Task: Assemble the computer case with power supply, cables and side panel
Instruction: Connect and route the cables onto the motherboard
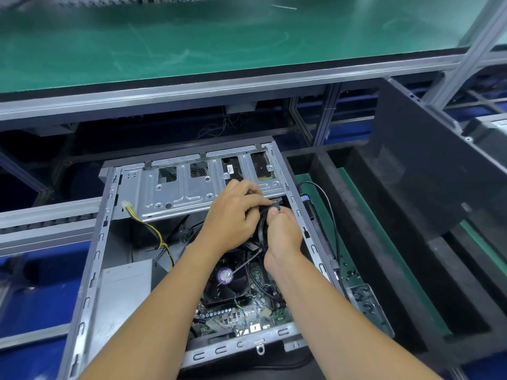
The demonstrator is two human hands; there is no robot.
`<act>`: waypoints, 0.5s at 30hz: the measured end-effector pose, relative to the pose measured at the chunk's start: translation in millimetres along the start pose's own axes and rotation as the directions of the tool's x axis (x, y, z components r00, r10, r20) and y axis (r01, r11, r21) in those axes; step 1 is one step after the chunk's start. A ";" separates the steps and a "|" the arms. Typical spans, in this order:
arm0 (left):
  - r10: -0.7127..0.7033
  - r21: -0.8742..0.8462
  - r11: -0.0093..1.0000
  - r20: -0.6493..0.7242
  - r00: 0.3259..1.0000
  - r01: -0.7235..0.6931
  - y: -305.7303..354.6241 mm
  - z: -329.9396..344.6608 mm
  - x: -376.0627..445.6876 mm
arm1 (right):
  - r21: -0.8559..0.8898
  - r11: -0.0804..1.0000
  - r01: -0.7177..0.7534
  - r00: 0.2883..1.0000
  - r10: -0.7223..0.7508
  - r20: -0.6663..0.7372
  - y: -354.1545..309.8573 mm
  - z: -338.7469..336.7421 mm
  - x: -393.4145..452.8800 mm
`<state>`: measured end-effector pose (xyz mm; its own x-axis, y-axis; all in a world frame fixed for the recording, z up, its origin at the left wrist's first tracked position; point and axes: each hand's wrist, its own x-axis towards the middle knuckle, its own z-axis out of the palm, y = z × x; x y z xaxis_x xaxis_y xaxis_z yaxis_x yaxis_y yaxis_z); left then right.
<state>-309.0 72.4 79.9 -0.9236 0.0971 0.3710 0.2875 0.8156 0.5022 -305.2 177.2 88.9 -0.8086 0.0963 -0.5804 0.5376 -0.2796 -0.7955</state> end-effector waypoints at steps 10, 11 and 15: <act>-0.013 -0.005 1.000 -0.011 1.000 0.013 0.3 1.4 0.3 | 0.075 0.997 -0.011 0.999 0.013 -0.037 2.6 3.0 2.1; -0.013 -0.004 1.000 -0.012 1.000 0.013 0.4 1.6 0.3 | 0.092 0.996 -0.021 0.999 0.023 -0.030 3.0 3.1 2.3; -0.020 -0.011 1.000 -0.025 0.999 0.020 1.3 3.3 0.5 | 0.151 0.987 -0.048 0.999 0.051 -0.015 2.8 3.6 3.2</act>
<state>-309.8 75.4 78.2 -0.9224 0.0665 0.3804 0.2721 0.8109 0.5180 -307.2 173.3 85.5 -0.7763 0.0961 -0.6230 0.5338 -0.4254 -0.7308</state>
